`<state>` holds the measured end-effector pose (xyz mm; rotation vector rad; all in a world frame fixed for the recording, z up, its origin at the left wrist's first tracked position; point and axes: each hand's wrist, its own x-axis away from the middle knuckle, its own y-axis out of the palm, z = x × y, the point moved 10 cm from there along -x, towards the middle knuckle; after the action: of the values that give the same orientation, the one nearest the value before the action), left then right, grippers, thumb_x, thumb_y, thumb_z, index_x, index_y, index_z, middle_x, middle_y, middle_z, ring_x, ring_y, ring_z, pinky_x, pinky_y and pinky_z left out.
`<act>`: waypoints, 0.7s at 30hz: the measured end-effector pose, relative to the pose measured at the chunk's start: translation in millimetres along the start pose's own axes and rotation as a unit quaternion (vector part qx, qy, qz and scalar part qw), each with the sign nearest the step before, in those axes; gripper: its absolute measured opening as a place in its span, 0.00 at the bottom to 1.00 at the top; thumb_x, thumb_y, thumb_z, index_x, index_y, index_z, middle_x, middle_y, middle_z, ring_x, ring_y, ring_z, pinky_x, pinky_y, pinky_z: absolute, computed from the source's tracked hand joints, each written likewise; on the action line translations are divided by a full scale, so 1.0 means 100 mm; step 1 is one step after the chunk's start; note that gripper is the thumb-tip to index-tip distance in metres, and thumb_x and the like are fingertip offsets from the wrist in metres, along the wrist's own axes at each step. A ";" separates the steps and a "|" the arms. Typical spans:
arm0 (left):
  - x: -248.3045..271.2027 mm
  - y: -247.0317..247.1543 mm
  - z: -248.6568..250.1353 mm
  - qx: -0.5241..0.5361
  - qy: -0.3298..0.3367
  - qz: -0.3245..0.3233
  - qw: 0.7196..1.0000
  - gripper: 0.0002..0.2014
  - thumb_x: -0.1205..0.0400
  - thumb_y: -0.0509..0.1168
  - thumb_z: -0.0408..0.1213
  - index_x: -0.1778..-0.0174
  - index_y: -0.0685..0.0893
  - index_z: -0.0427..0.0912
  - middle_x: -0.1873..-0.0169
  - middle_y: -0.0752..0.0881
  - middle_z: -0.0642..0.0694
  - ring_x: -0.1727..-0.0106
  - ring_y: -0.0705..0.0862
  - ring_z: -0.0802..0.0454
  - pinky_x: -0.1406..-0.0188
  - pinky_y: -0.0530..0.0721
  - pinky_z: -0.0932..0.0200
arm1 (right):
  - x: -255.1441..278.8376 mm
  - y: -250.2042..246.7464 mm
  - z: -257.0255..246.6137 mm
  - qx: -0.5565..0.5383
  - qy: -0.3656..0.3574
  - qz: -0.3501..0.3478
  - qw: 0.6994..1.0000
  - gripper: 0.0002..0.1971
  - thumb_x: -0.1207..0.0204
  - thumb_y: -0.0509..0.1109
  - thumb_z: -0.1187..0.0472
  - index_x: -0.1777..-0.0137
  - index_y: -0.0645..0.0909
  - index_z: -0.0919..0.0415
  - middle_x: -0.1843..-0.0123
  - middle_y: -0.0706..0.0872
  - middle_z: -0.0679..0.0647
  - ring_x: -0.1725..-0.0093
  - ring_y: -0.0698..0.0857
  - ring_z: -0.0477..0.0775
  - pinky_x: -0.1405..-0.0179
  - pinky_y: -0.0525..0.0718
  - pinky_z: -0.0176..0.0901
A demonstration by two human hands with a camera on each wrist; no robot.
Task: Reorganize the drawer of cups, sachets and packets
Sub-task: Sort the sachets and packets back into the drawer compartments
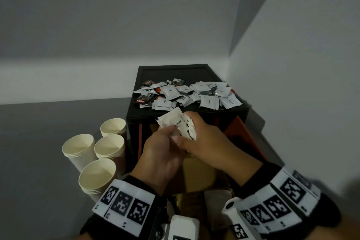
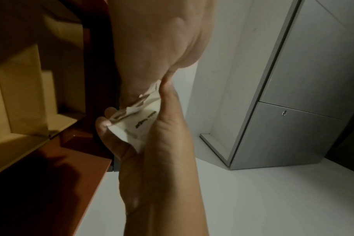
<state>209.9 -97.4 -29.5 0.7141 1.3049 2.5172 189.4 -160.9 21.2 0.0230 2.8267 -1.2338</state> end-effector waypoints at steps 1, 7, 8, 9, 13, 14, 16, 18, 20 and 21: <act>0.02 0.01 -0.01 0.003 -0.012 -0.003 1.000 0.15 0.14 0.52 0.32 0.34 0.77 0.32 0.40 0.83 0.29 0.44 0.85 0.35 0.51 0.84 0.42 | 0.00 0.01 -0.01 0.005 -0.002 0.004 1.000 0.37 0.27 0.69 0.41 0.21 0.55 0.44 0.35 0.80 0.51 0.42 0.82 0.51 0.45 0.82 0.44; 0.03 -0.02 0.02 -0.023 0.003 -0.012 1.000 0.14 0.12 0.51 0.40 0.40 0.79 0.38 0.47 0.87 0.37 0.52 0.86 0.42 0.65 0.87 0.52 | -0.01 -0.09 0.11 -0.093 0.035 0.024 0.995 0.30 0.29 0.70 0.64 0.28 0.65 0.45 0.50 0.80 0.42 0.53 0.81 0.44 0.52 0.88 0.47; 0.03 -0.04 0.05 -0.030 0.009 -0.006 0.999 0.12 0.12 0.52 0.40 0.43 0.78 0.39 0.48 0.87 0.37 0.52 0.86 0.41 0.62 0.86 0.50 | -0.01 -0.12 0.15 -0.112 0.046 0.027 0.992 0.30 0.28 0.68 0.66 0.28 0.65 0.45 0.48 0.79 0.44 0.52 0.82 0.46 0.55 0.89 0.47; 0.05 -0.04 0.09 -0.039 0.017 0.000 0.999 0.10 0.12 0.52 0.39 0.46 0.77 0.40 0.50 0.86 0.37 0.52 0.86 0.41 0.57 0.84 0.47 | -0.01 -0.15 0.19 -0.131 0.056 0.034 0.989 0.30 0.27 0.67 0.67 0.27 0.65 0.44 0.45 0.78 0.47 0.50 0.83 0.50 0.59 0.89 0.45; 0.07 -0.06 0.23 -0.113 0.048 0.003 0.992 0.07 0.13 0.54 0.32 0.53 0.76 0.38 0.60 0.86 0.38 0.63 0.87 0.44 0.64 0.87 0.53 | -0.03 -0.35 0.34 -0.229 0.093 0.061 0.967 0.29 0.25 0.64 0.70 0.28 0.65 0.46 0.39 0.80 0.59 0.55 0.85 0.55 0.71 0.83 0.39; 0.07 -0.06 0.25 -0.138 0.053 -0.002 0.989 0.07 0.14 0.55 0.30 0.53 0.77 0.38 0.63 0.87 0.39 0.68 0.88 0.47 0.69 0.87 0.57 | -0.03 -0.39 0.38 -0.258 0.099 0.065 0.959 0.27 0.25 0.64 0.71 0.31 0.67 0.46 0.41 0.81 0.61 0.57 0.85 0.54 0.72 0.83 0.40; 0.09 -0.03 0.26 -0.181 0.054 -0.022 0.982 0.07 0.15 0.57 0.27 0.50 0.80 0.39 0.66 0.89 0.42 0.72 0.88 0.53 0.72 0.86 0.62 | -0.03 -0.46 0.43 -0.300 0.108 0.064 0.946 0.23 0.25 0.63 0.71 0.34 0.70 0.50 0.48 0.84 0.61 0.61 0.85 0.53 0.72 0.83 0.42; 0.11 0.04 0.25 -0.226 0.062 -0.046 0.971 0.10 0.17 0.58 0.24 0.49 0.82 0.39 0.68 0.91 0.46 0.71 0.89 0.55 0.73 0.86 0.65 | -0.02 -0.45 0.43 -0.324 0.110 0.048 0.938 0.16 0.24 0.65 0.69 0.40 0.74 0.50 0.52 0.84 0.58 0.63 0.84 0.52 0.72 0.84 0.43; 0.14 0.11 0.23 -0.263 0.069 -0.067 0.960 0.12 0.19 0.59 0.20 0.51 0.83 0.41 0.69 0.91 0.49 0.70 0.89 0.56 0.76 0.85 0.66 | -0.01 -0.38 0.39 -0.336 0.103 0.020 0.936 0.09 0.22 0.68 0.61 0.48 0.76 0.46 0.51 0.85 0.54 0.60 0.85 0.52 0.72 0.85 0.42; 0.16 0.16 0.22 -0.280 0.071 -0.079 0.954 0.13 0.20 0.59 0.19 0.52 0.82 0.41 0.69 0.91 0.49 0.70 0.89 0.56 0.76 0.84 0.66 | -0.01 -0.34 0.35 -0.339 0.096 0.007 0.936 0.07 0.23 0.70 0.56 0.49 0.76 0.46 0.50 0.86 0.52 0.59 0.86 0.51 0.72 0.85 0.41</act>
<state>207.8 -84.3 -0.5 0.2937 0.5872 2.6425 190.3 -209.6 22.2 0.1389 3.2443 -0.2043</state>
